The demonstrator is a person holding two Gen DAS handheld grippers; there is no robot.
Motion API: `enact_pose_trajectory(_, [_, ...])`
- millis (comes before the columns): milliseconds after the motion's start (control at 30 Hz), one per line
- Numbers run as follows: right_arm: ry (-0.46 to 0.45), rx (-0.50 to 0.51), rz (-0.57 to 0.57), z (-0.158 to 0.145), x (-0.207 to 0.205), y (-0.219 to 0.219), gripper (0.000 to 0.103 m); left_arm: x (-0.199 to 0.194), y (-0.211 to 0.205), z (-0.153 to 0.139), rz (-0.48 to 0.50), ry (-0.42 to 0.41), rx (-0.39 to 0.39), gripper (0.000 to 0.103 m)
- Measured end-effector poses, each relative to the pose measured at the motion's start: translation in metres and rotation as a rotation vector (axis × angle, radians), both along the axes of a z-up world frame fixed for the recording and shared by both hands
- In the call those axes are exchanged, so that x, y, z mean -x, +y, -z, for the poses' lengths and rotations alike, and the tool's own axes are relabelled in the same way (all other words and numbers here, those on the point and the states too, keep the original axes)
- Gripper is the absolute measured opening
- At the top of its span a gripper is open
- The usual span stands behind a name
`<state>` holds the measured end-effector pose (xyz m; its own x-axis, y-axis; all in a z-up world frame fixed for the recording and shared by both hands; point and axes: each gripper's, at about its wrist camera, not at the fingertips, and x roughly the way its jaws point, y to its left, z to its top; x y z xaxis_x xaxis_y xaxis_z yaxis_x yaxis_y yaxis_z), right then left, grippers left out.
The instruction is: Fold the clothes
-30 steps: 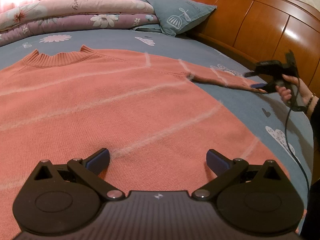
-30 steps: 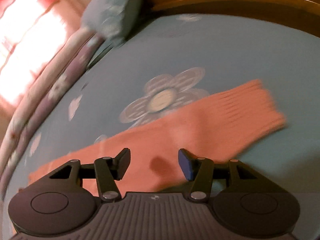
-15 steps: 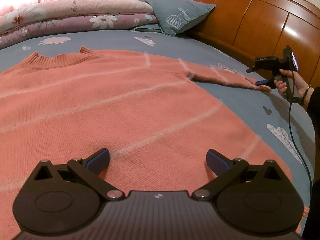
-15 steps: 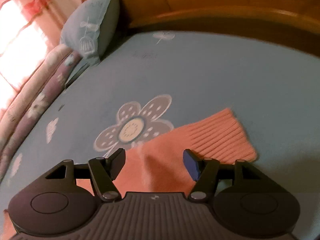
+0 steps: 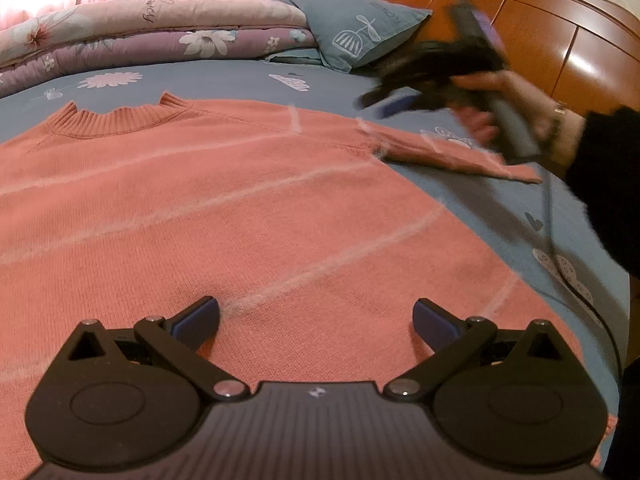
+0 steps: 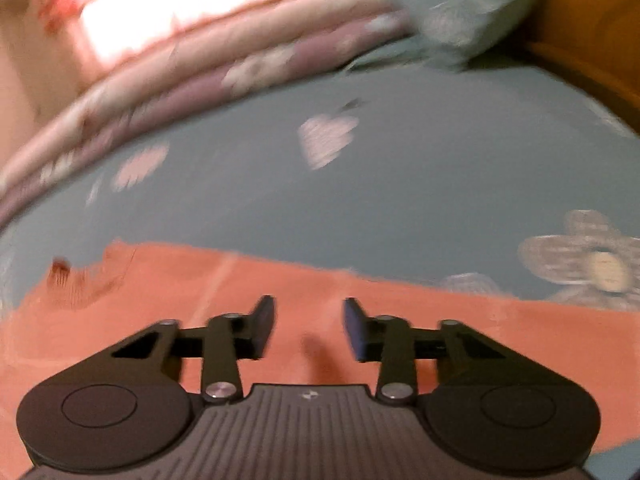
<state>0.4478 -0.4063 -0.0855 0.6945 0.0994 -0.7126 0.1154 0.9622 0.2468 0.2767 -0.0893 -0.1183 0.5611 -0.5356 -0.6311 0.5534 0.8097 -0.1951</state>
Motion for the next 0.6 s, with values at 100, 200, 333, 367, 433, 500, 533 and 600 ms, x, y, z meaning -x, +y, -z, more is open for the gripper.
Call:
enact_pose_trajectory(100, [0.02,0.067,-0.058,0.018,-0.032,0.041,0.031,0.0,0.001,0.0,0.0,0.004,0.006,0.102])
enact_pose_trajectory(200, [0.004,0.18,-0.049,0.029,-0.052,0.06,0.031,-0.001,0.002,-0.001,-0.002,0.011,0.018,0.102])
enact_pose_trajectory(333, [0.01,0.124,0.045,0.027,-0.07,0.047,0.032,-0.001,0.004,-0.001,-0.003,0.018,0.029,0.102])
enact_pose_trajectory(367, [0.006,0.086,0.031,0.022,-0.07,0.05,0.033,-0.001,0.004,-0.001,-0.003,0.018,0.03,0.102])
enact_pose_trajectory(433, [-0.014,0.035,-0.034,0.013,-0.064,0.062,0.033,0.0,0.004,-0.001,-0.003,0.018,0.029,0.102])
enact_pose_trajectory(500, [-0.016,0.071,-0.107,0.011,-0.063,0.084,0.033,0.0,0.003,-0.002,-0.003,0.017,0.027,0.102])
enact_pose_trajectory(533, [-0.016,0.089,-0.143,0.01,-0.063,0.095,0.033,0.001,0.003,-0.001,-0.002,0.014,0.024,0.102])
enact_pose_trajectory(600, [-0.004,0.113,-0.184,0.016,-0.072,0.115,0.033,0.002,0.002,-0.001,-0.001,0.012,0.022,0.102])
